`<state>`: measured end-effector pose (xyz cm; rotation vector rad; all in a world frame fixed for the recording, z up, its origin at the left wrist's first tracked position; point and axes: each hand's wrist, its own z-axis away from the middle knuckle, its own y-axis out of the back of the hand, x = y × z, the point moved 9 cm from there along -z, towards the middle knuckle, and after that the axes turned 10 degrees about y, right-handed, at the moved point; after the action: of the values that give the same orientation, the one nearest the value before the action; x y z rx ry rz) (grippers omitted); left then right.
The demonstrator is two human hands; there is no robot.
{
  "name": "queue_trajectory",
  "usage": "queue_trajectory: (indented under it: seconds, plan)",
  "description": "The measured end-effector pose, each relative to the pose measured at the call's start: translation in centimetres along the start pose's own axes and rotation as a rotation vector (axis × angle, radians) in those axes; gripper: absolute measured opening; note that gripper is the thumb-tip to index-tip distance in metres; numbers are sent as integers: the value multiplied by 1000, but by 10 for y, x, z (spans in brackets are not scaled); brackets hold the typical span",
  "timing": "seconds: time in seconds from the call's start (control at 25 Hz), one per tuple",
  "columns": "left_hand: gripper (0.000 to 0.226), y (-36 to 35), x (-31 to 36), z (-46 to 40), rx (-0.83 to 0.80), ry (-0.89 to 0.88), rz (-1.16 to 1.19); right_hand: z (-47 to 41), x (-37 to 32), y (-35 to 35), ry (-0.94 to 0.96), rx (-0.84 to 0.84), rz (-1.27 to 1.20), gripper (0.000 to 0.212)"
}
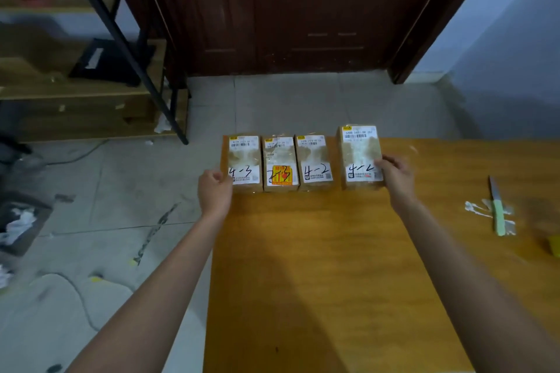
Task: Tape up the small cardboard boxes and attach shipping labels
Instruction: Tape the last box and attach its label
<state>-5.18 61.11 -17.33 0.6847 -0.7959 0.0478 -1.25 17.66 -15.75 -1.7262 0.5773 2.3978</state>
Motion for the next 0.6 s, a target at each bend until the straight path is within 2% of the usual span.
queue_trajectory:
  seconds: [0.2,0.44,0.6]
  plan:
    - [32,-15,-9,-26,30,-3,-22,-49,29,-17,-26,-49,41,23]
    - [38,-43,-17,-30,-58,-10,-59,-49,55,-31,-30,-97,61,24]
    - [39,-46,-17,-30,-66,-9,-52,-35,65,-33,-1,-27,60,26]
